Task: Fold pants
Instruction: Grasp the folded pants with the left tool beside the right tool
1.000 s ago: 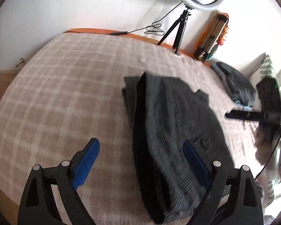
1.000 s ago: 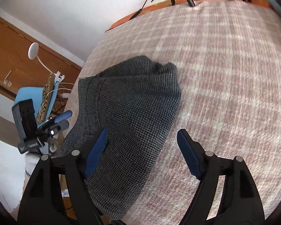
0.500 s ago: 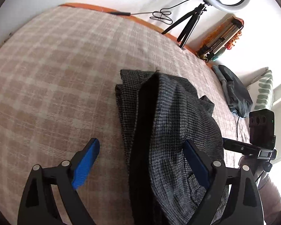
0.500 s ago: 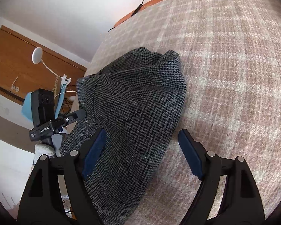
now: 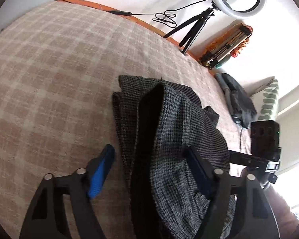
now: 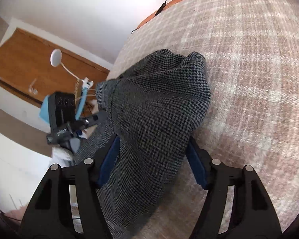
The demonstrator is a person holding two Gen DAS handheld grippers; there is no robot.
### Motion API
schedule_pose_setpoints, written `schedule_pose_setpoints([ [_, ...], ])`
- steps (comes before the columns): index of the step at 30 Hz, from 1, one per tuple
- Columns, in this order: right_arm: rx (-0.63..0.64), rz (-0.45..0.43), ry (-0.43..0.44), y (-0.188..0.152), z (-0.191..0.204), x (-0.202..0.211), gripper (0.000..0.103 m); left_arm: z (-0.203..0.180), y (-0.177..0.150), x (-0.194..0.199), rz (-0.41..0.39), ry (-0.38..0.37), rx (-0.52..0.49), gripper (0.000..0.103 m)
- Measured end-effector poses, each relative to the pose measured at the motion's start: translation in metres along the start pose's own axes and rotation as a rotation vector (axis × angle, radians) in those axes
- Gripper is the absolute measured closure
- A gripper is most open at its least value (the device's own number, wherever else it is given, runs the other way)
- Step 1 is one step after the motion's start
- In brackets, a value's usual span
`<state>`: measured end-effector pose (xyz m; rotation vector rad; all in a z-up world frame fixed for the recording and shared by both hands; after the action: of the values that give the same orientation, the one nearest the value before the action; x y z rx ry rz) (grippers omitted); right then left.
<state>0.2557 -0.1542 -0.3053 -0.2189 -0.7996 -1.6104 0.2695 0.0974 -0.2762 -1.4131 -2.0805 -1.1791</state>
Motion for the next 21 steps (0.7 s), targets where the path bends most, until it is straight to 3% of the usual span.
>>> schedule_pose_setpoints([
  [3, 0.018, 0.002, -0.01, 0.002, 0.009, -0.008, 0.035, -0.004, 0.001, -0.005, -0.023, -0.013, -0.029, 0.034],
  [6, 0.055, 0.02, -0.05, 0.0, 0.011, -0.005, 0.049, -0.007, 0.006, -0.009, -0.036, -0.009, -0.029, 0.037],
  [10, 0.002, 0.031, -0.024, -0.003, -0.005, 0.008, 0.05, -0.008, 0.006, -0.008, -0.024, -0.021, -0.037, 0.047],
  [12, -0.05, -0.01, 0.007, -0.001, -0.007, 0.006, 0.05, -0.007, 0.006, -0.007, -0.025, -0.031, -0.028, 0.048],
  [13, -0.043, -0.013, 0.004, 0.0, -0.004, 0.004, 0.053, -0.006, 0.007, -0.009, -0.024, -0.037, -0.019, 0.048],
  [14, -0.027, -0.013, -0.009, 0.0, -0.001, 0.001, 0.067, -0.006, 0.007, -0.011, -0.026, -0.04, -0.016, 0.048],
  [17, 0.008, -0.027, -0.064, 0.0, 0.012, -0.002, 0.079, -0.008, 0.008, -0.013, -0.038, -0.039, -0.024, 0.055],
  [21, 0.096, -0.052, -0.103, 0.001, 0.037, 0.01, 0.084, -0.01, 0.007, -0.003, -0.067, -0.04, -0.031, 0.064],
])
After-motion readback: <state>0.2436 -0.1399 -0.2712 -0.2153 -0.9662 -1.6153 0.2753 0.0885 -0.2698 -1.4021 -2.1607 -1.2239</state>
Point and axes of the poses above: each gripper's, at about its wrist camera, not at the fingertips, and x roughly against the way its jaws point, z to its left, y to its top, the point moved 6 cm from there along -x, roughly the way its jaws point, and after that the axes turned 2 degrees about -z, right-handed, at the moved point
